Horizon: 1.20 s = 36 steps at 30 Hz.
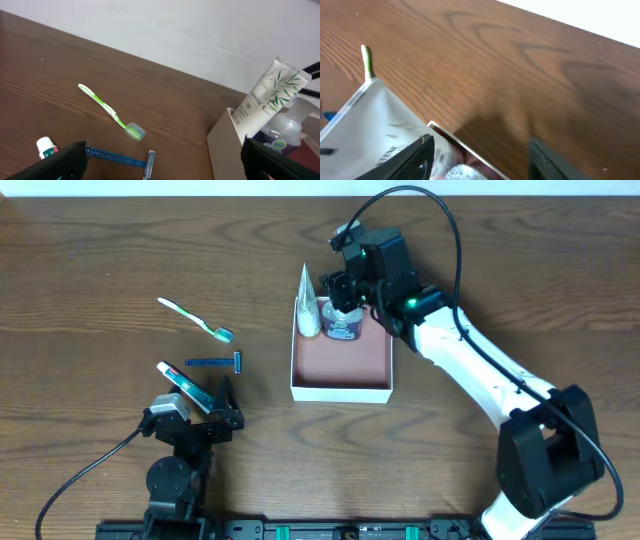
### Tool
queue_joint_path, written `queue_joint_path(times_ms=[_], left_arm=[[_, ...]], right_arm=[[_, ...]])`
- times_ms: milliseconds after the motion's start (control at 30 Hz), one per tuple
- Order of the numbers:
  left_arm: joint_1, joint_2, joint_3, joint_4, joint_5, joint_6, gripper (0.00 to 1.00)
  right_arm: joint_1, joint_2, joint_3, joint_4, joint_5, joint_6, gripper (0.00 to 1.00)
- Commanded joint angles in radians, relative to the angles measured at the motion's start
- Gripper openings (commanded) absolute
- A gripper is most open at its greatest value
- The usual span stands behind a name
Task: Pack container
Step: 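Release the pump and move the right gripper to the soap bar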
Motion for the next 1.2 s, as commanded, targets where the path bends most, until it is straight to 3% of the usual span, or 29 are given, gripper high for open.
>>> queue_joint_path(times_ms=[0,167,367,533,933,1033,1100,1167], left_arm=[[0.006,0.0,-0.021,-0.037,-0.011,0.018,0.98],[0.006,0.0,-0.021,-0.037,-0.011,0.018,0.98],[0.006,0.0,-0.021,-0.037,-0.011,0.018,0.98],[0.006,0.0,-0.021,-0.037,-0.011,0.018,0.98],[0.006,0.0,-0.021,-0.037,-0.011,0.018,0.98],[0.006,0.0,-0.021,-0.037,-0.011,0.018,0.98],[0.006,0.0,-0.021,-0.037,-0.011,0.018,0.98],[0.006,0.0,-0.021,-0.037,-0.011,0.018,0.98]], right_arm=[[-0.033,-0.116,0.076,-0.047,0.0,0.005,0.62],[-0.124,-0.25,0.148,-0.296,0.008,0.071,0.75],[-0.285,-0.378,0.16,-0.692,0.054,0.18,0.81],[-0.363,-0.363,0.118,-0.901,0.095,0.185,0.84],[-0.401,-0.311,-0.214,-0.757,0.101,0.344,0.87],[-0.4,-0.292,-0.266,-0.673,0.146,0.281,0.91],[-0.4,-0.283,-0.299,-0.596,0.161,0.194,0.99],[-0.401,-0.276,-0.332,-0.518,0.162,0.09,0.99]])
